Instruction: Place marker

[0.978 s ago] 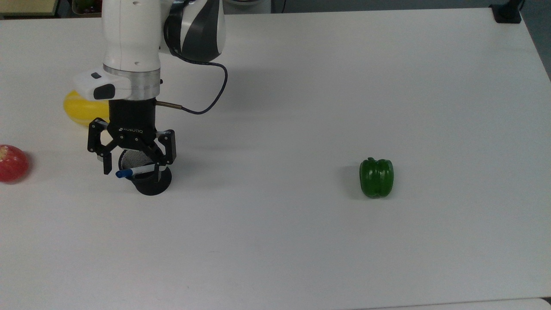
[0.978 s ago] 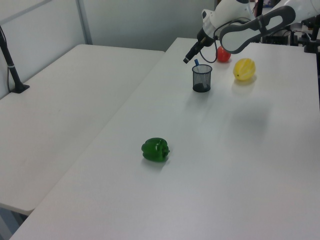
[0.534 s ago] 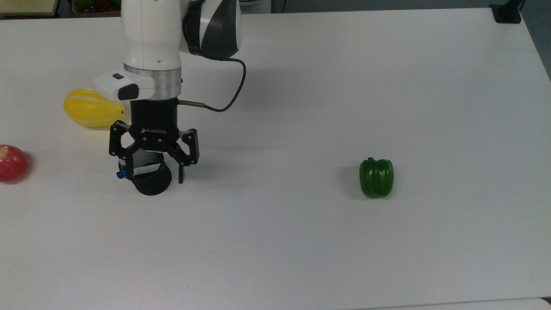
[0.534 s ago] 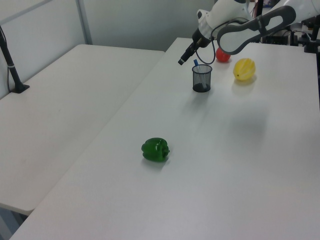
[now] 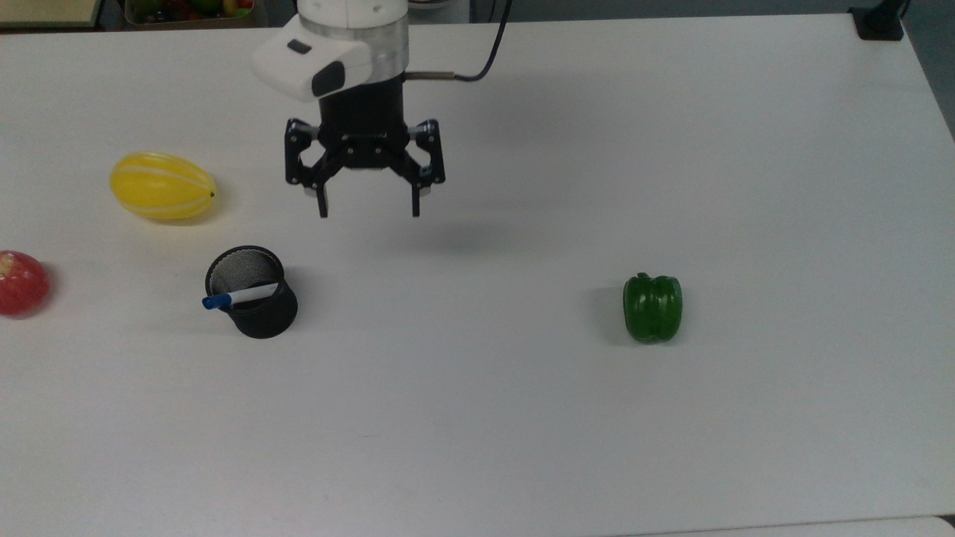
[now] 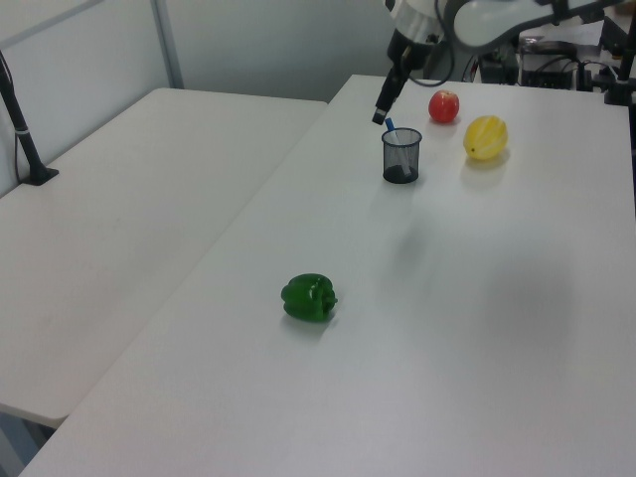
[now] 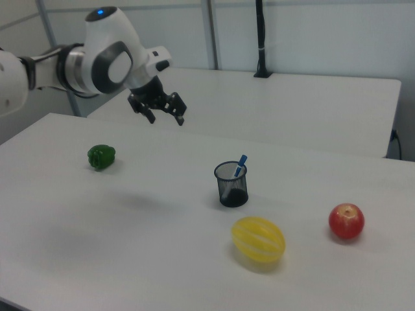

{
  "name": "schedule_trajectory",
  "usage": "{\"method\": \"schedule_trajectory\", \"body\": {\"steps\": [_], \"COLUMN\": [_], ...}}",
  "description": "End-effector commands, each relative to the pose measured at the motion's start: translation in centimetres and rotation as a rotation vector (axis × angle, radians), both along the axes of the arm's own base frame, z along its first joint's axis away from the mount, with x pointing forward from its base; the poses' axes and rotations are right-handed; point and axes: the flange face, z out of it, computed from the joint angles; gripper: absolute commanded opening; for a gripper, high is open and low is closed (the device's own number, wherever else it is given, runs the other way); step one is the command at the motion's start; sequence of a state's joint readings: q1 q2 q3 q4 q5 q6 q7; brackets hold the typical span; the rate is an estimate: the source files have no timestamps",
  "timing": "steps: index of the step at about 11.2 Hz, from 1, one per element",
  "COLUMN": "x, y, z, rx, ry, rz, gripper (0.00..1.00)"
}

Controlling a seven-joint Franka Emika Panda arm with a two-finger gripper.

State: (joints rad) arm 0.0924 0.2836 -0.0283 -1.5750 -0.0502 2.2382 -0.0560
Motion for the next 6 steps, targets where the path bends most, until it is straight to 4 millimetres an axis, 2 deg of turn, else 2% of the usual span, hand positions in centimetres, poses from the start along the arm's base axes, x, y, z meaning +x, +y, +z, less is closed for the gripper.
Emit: {"method": "schedule_trajectory", "body": {"steps": [1, 4, 6], "x": [-5.7, -11.1, -12.7], "y": [2.1, 2.6, 2.0], "z": [4.2, 7.7, 8.9], "rx": [-0.017, -0.039, -0.039], "ry": [0.185, 0.358, 0.392], "rz": [0.030, 0.040, 0.032], "gripper": [1.00, 1.00, 1.00]}}
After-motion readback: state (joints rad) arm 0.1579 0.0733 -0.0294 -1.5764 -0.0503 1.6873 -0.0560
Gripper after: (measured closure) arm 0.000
